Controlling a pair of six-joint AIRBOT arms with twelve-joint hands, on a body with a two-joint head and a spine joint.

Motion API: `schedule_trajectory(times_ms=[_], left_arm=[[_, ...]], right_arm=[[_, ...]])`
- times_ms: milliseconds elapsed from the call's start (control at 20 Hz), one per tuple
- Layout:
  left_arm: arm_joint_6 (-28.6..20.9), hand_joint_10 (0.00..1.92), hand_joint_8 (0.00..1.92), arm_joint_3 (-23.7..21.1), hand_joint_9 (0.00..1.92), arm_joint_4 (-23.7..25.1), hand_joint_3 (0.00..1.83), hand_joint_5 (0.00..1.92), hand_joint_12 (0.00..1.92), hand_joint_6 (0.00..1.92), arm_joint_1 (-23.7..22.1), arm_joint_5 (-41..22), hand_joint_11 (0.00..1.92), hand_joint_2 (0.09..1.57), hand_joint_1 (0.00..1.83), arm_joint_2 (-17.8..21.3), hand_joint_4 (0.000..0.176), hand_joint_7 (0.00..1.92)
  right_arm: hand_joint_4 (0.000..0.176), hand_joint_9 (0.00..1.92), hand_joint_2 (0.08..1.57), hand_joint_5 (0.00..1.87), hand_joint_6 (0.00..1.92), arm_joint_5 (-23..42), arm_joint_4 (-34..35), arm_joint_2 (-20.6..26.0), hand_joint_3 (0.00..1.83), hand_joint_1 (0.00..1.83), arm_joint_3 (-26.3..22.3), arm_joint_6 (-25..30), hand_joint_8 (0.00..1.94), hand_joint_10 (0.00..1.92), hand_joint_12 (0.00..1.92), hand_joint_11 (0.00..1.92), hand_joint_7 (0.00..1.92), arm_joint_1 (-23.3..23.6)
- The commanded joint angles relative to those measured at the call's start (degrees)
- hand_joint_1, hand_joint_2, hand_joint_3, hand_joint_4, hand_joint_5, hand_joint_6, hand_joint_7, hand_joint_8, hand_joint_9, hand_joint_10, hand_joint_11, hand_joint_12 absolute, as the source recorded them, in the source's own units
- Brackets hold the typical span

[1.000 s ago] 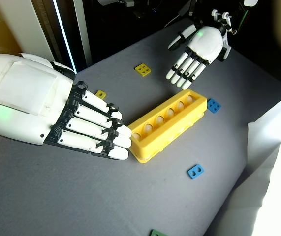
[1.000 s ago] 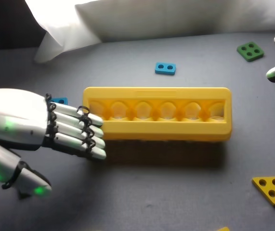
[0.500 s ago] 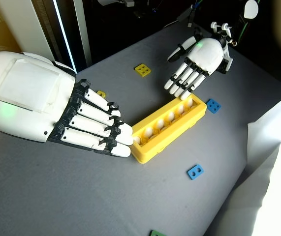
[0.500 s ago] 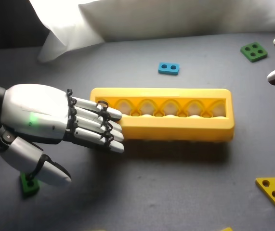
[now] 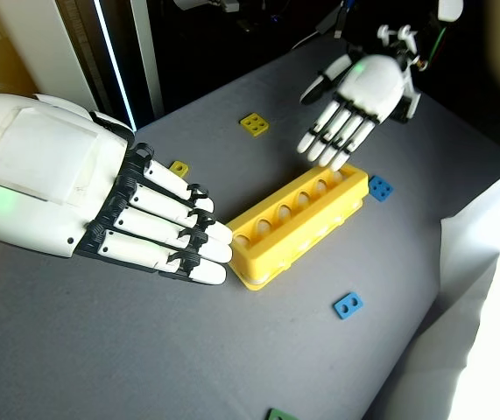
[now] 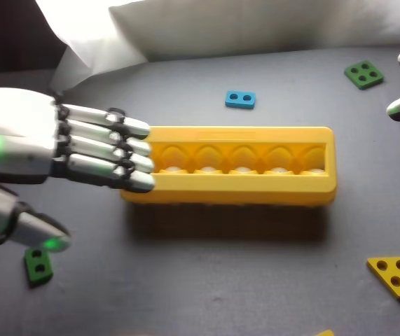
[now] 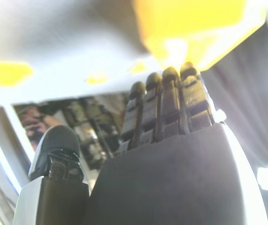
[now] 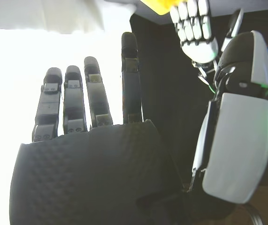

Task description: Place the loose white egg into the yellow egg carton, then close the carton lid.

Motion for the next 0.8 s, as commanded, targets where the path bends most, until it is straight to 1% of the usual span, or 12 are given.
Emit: schedule_trajectory(times_ms=[0, 50, 100, 150, 200, 300, 350, 400, 500, 550, 700, 750], left_arm=[[0.09, 0.0, 0.0, -0.36, 0.05, -3.69, 0.0, 0.11, 0.0, 0.0, -0.65, -4.96, 0.0, 1.32, 0.0, 2.05, 0.0, 0.1], [0.08, 0.01, 0.01, -0.9, 0.08, -3.66, 0.0, 0.13, 0.0, 0.01, -0.79, -5.41, 0.0, 1.32, 0.0, 3.22, 0.0, 0.12], [-0.16, 0.01, 0.01, -1.42, 0.11, -3.63, 0.0, 0.16, 0.01, 0.01, -0.97, -6.49, 0.01, 1.32, 0.0, 5.13, 0.0, 0.15], [-0.36, 0.0, 0.0, -1.63, 0.08, -3.49, 0.0, 0.13, 0.0, 0.0, -1.26, -7.42, 0.0, 1.32, 0.0, 6.57, 0.0, 0.12], [-0.36, 0.0, 0.0, -1.67, 0.08, -3.4, 0.0, 0.13, 0.0, 0.0, -1.46, -8.41, 0.0, 1.32, 0.0, 7.62, 0.0, 0.11], [-0.45, 0.01, 0.01, -1.77, 0.13, -3.03, 0.0, 0.19, 0.01, 0.01, -2.21, -10.35, 0.02, 1.32, 0.0, 9.63, 0.0, 0.17], [-0.72, 0.0, 0.01, -1.96, 0.13, -2.33, 0.0, 0.19, 0.01, 0.01, -2.63, -10.6, 0.02, 1.31, 0.0, 10.37, 0.0, 0.18], [-1.5, 0.01, 0.01, -2.39, 0.15, -1.28, 0.0, 0.21, 0.03, 0.01, -2.87, -10.56, 0.05, 1.32, 0.0, 11.16, 0.0, 0.21], [-1.94, 0.01, 0.01, -3.11, 0.15, -0.5, 0.0, 0.21, 0.03, 0.01, -2.54, -10.45, 0.05, 1.32, 0.0, 12.35, 0.0, 0.21], [-1.95, 0.01, 0.01, -3.12, 0.19, -0.47, 0.0, 0.25, 0.05, 0.01, -2.09, -10.45, 0.08, 1.35, 0.0, 12.72, 0.0, 0.25], [-1.89, 0.0, 0.0, -2.1, 0.17, 0.47, 0.01, 0.22, 0.03, 0.0, -1.38, -10.82, 0.05, 1.36, 0.0, 12.6, 0.0, 0.21], [-1.37, 0.01, 0.01, -2.0, 0.18, 0.63, 0.01, 0.23, 0.04, 0.01, -1.19, -11.01, 0.06, 1.36, 0.0, 12.59, 0.0, 0.23]], right_arm=[[0.176, 0.0, 0.77, 0.51, 0.0, 2.56, 1.79, 0.79, 0.0, 0.42, -0.09, 0.47, 0.0, 0.0, 0.0, 0.0, 0.11, 0.89], [0.176, 0.0, 0.78, 0.49, 0.0, 2.56, 1.79, 0.79, 0.01, 0.39, -0.1, 0.47, 0.0, 0.0, 0.0, 0.0, 0.09, 0.89], [0.176, 0.0, 0.78, 0.51, 0.01, 2.56, 1.79, 0.79, 0.01, 0.39, -0.12, 0.47, 0.0, 0.0, 0.0, 0.0, 0.1, 0.89], [0.176, 0.0, 0.77, 0.53, 0.02, 2.56, 1.79, 0.79, 0.0, 0.43, -0.14, 0.46, 0.01, 0.0, 0.0, 0.0, 0.11, 0.89], [0.176, 0.0, 0.77, 0.53, 0.01, 2.56, 1.79, 0.79, 0.0, 0.43, -0.14, 0.46, 0.0, 0.0, 0.0, 0.0, 0.1, 0.88], [0.176, 0.0, 0.76, 0.51, 0.0, 2.56, 1.79, 0.79, 0.0, 0.42, -0.16, 0.46, 0.01, 0.0, 0.0, 0.0, 0.12, 0.87], [0.176, 0.0, 0.77, 0.49, 0.0, 2.56, 1.79, 0.79, 0.0, 0.4, -0.18, 0.46, 0.0, 0.0, 0.0, 0.0, 0.11, 0.87], [0.176, 0.0, 0.77, 0.5, 0.0, 2.56, 1.79, 0.79, 0.0, 0.4, -0.23, 0.46, 0.0, 0.0, 0.0, 0.0, 0.11, 0.86], [0.176, 0.0, 0.77, 0.5, 0.0, 2.56, 1.79, 0.8, 0.0, 0.36, -0.34, 0.46, 0.01, 0.0, 0.0, 0.0, 0.12, 0.86], [0.176, 0.0, 0.77, 0.51, 0.01, 2.56, 1.79, 0.81, 0.0, 0.37, -0.43, 0.46, 0.0, 0.0, 0.0, 0.0, 0.12, 0.86], [0.176, 0.0, 0.78, 0.52, 0.01, 2.57, 1.79, 0.87, 0.01, 0.36, -0.61, 0.46, 0.0, 0.0, 0.0, 0.0, 0.12, 0.86], [0.176, 0.0, 0.78, 0.53, 0.01, 2.57, 1.79, 0.87, 0.0, 0.39, -0.65, 0.46, 0.01, 0.0, 0.0, 0.0, 0.13, 0.86]])
